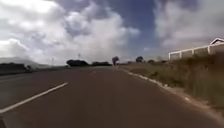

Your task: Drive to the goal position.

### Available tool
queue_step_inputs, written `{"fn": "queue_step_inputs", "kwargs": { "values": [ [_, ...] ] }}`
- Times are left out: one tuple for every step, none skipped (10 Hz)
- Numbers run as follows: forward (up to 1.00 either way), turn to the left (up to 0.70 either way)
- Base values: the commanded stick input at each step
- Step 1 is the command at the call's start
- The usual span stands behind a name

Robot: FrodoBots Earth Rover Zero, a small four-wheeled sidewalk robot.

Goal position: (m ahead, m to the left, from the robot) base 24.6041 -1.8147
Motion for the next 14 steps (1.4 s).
{"fn": "queue_step_inputs", "kwargs": {
  "values": [
    [1.00, 0.00],
    [1.00, 0.00],
    [1.00, 0.00],
    [1.00, -0.16],
    [1.00, -0.36],
    [1.00, -0.23],
    [1.00, -0.02],
    [1.00, 0.00],
    [1.00, 0.00],
    [1.00, 0.00],
    [1.00, 0.00],
    [1.00, 0.00],
    [1.00, 0.00],
    [1.00, 0.00]
  ]
}}
